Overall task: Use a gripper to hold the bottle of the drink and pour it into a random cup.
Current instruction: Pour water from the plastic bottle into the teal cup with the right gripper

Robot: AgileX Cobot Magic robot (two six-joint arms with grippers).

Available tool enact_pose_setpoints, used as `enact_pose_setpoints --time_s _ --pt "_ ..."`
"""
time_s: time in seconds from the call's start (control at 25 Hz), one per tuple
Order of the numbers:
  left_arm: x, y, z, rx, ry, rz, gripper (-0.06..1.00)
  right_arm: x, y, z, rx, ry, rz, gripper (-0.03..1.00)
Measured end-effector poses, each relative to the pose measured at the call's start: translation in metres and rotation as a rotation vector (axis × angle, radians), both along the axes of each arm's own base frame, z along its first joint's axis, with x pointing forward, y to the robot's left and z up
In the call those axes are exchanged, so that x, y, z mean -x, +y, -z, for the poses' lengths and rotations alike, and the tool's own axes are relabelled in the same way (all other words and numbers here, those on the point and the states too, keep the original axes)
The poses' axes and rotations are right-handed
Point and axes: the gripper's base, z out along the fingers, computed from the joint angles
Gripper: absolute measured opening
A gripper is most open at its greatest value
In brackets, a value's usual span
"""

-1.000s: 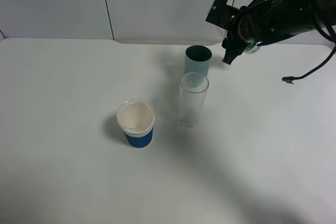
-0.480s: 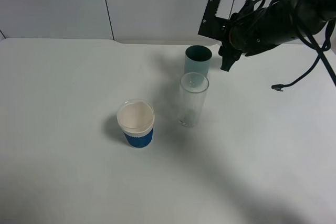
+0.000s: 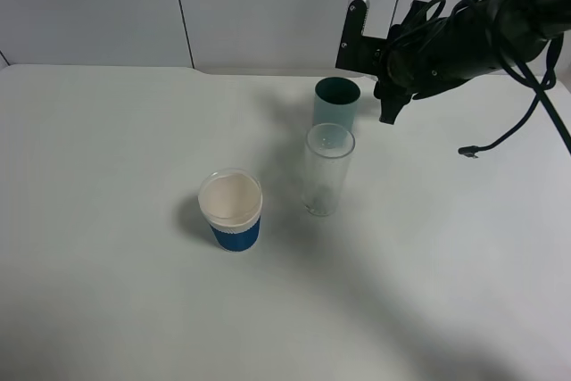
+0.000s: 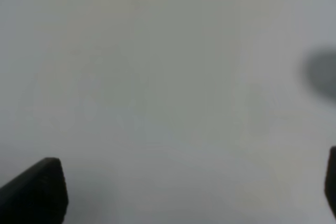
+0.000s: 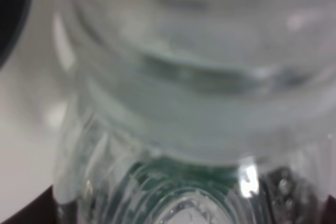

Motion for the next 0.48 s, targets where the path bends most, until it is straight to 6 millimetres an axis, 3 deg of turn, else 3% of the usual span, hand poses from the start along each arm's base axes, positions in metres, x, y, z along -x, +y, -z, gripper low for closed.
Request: enact_pose_setpoints --time_s 0.48 --pt "0.0 0.0 0.0 0.0 0.0 0.0 0.99 0.0012 0.0003 -0.0019 0.095 -0.011 -0.013 0.56"
